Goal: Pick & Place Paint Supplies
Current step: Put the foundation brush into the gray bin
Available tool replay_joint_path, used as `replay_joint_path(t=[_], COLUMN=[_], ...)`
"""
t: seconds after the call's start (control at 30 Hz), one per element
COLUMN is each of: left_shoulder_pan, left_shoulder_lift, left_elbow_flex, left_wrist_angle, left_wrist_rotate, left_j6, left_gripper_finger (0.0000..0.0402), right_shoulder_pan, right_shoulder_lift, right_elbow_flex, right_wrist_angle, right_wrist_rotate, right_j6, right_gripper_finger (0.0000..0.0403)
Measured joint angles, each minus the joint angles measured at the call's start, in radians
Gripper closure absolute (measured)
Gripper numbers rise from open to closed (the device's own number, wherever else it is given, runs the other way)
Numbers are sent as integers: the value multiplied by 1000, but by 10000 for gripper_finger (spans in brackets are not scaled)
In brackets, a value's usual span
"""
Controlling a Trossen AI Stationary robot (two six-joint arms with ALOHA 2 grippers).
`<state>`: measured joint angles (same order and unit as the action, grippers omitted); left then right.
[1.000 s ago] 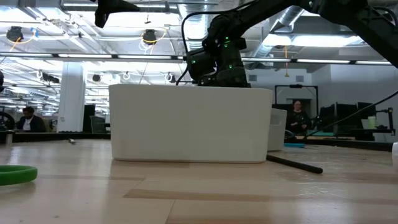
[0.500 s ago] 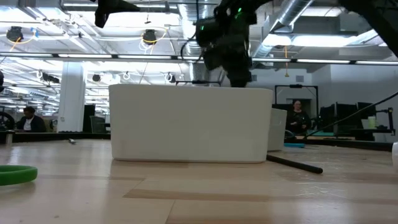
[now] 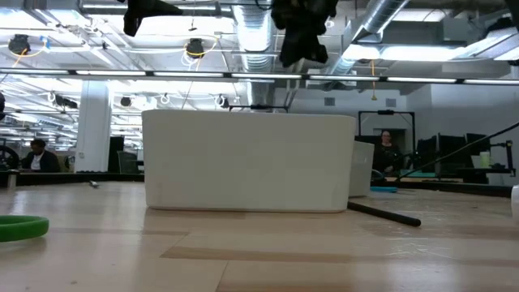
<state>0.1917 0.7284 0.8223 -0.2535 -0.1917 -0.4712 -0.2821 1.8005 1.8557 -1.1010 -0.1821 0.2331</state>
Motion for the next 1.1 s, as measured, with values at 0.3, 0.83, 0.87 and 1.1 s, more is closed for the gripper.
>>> replay_joint_path(t=[0.3,0.83,0.87,1.1], left_shoulder_pan=[0,0,0,0], left_shoulder_lift=[0,0,0,23], left_elbow_flex=[0,0,0,0], left_wrist_angle=[-1,-346,-391,-690], left_wrist_rotate=[1,5,5,-104], left_j6=[1,-242,-283,-645], left_gripper_finger=[275,275,275,275], right_shoulder_pan=[-2,0,0,0], right_shoulder_lift=[-13,-14,-14,-14], right_elbow_flex=[-1,-1,-1,-1], right_wrist_angle=[-14,-20,-20,-19], right_wrist_rotate=[28,30,30,30], right_j6=[4,7,7,6], right_gripper_finger=[335,335,335,335])
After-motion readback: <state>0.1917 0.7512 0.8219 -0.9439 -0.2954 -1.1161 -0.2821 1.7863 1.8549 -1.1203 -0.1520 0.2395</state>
